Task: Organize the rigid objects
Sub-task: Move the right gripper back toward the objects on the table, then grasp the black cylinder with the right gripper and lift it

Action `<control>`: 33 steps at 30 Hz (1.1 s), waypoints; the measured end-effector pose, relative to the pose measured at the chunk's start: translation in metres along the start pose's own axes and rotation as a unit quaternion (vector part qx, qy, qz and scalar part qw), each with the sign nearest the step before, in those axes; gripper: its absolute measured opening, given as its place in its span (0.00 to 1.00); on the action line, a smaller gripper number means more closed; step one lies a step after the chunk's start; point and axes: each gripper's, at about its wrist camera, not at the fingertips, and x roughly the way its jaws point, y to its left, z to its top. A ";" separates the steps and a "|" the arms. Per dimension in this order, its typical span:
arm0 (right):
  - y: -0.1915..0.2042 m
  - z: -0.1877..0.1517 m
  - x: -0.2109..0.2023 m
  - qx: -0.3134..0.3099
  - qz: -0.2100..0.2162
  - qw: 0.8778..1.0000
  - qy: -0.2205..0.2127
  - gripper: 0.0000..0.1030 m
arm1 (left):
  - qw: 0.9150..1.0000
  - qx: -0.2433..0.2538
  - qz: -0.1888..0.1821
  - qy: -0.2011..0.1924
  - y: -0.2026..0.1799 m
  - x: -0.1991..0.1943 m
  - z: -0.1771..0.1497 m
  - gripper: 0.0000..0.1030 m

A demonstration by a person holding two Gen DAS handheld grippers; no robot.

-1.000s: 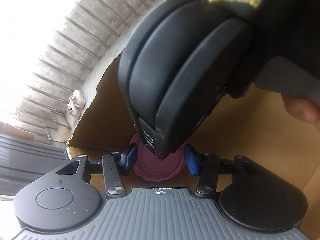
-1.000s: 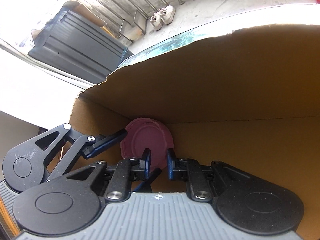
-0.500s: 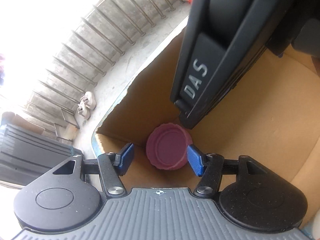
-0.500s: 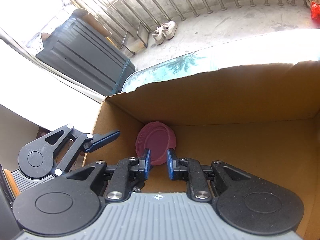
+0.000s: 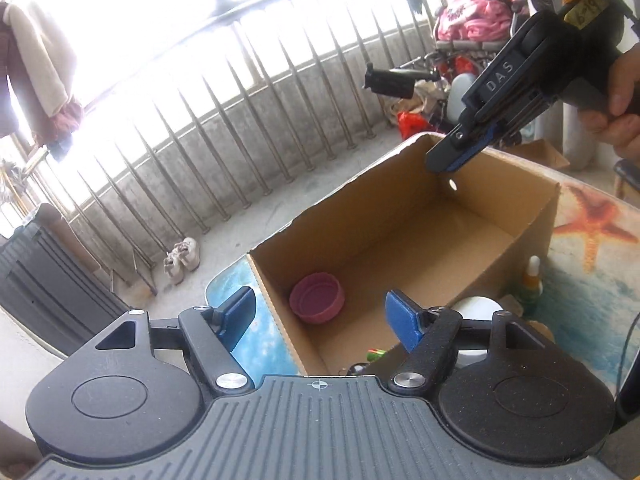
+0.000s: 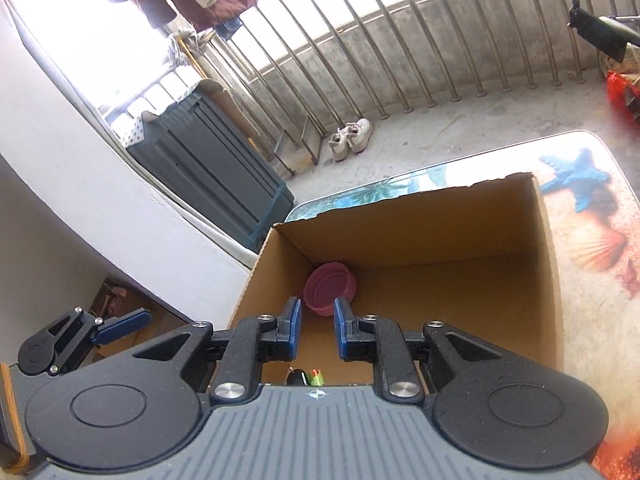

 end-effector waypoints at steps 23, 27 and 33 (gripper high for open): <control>-0.011 -0.207 -0.053 -0.027 0.030 0.999 0.016 0.19 | 0.976 -0.033 -0.213 0.008 -0.114 0.089 -0.238 0.57; -0.004 -0.224 -0.039 -0.021 0.052 0.997 0.044 0.19 | 0.974 -0.005 -0.228 0.014 -0.131 0.107 -0.249 0.53; 0.003 -0.231 -0.033 -0.029 0.048 0.997 0.045 0.19 | 0.965 -0.011 -0.257 0.040 -0.139 0.122 -0.250 0.33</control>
